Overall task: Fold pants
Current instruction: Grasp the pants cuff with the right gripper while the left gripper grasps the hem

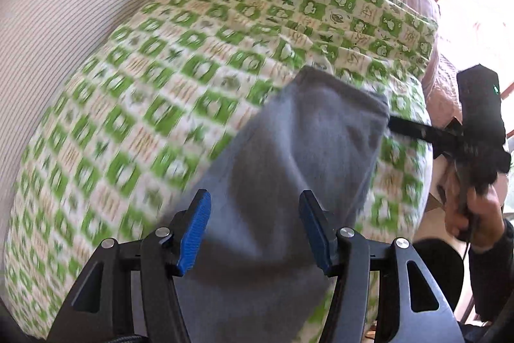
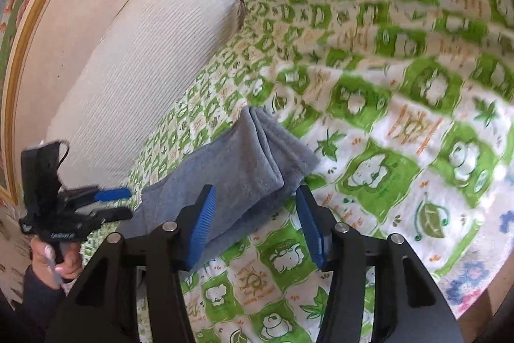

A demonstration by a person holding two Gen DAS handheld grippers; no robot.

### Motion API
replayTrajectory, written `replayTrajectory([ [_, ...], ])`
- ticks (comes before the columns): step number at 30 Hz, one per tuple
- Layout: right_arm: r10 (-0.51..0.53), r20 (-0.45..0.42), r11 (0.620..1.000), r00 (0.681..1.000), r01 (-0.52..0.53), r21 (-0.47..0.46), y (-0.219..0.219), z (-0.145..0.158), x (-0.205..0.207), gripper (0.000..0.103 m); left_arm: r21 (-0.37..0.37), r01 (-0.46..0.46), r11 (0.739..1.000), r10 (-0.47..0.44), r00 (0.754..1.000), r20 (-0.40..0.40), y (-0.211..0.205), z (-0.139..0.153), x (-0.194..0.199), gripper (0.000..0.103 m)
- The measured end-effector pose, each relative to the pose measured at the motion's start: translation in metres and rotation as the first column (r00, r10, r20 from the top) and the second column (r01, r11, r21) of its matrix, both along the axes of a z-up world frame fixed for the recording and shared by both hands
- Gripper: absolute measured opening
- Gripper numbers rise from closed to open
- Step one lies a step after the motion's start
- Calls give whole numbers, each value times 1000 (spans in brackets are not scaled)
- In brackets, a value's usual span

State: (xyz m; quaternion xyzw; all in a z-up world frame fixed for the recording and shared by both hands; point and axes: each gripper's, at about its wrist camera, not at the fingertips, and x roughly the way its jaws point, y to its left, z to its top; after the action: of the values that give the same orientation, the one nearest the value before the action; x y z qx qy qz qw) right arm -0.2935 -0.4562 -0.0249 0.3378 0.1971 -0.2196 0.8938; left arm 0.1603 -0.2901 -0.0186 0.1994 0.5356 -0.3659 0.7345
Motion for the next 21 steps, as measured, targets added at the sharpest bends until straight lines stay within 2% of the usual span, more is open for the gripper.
replayTrajectory([
  [3,8,23,999,1000,-9,44,-5,-8,2,53,24,21,999,-20,1000,-8,-23,-12,11,58],
  [6,19,32,999,999,-20,44,-9,-11,8,52,49,38,998,-36,999,-25,-40,-26,19,58],
  [7,24,37,999,999,-25,36,-10,-12,11,46,61,46,997,-45,998,-32,-46,-32,21,58],
  [8,26,33,999,999,-26,20,-12,-12,13,26,68,53,996,-51,998,-36,-50,-36,22,58],
  [9,20,28,1000,999,-20,14,-12,-12,13,10,75,60,995,-58,998,-39,-54,-39,24,58],
  [13,18,84,1000,996,-19,9,-20,-6,3,10,89,107,990,-103,993,-49,-76,-50,30,59],
  [17,7,124,1000,992,-9,10,-27,0,-6,10,68,139,988,-133,987,-89,-104,-57,43,62],
  [19,-2,131,1000,991,-2,27,-29,-4,-8,10,64,154,986,-147,984,-104,-116,-62,48,69],
  [21,-12,132,999,991,4,54,-33,-14,-10,10,61,174,983,-166,980,-113,-125,-66,52,73],
])
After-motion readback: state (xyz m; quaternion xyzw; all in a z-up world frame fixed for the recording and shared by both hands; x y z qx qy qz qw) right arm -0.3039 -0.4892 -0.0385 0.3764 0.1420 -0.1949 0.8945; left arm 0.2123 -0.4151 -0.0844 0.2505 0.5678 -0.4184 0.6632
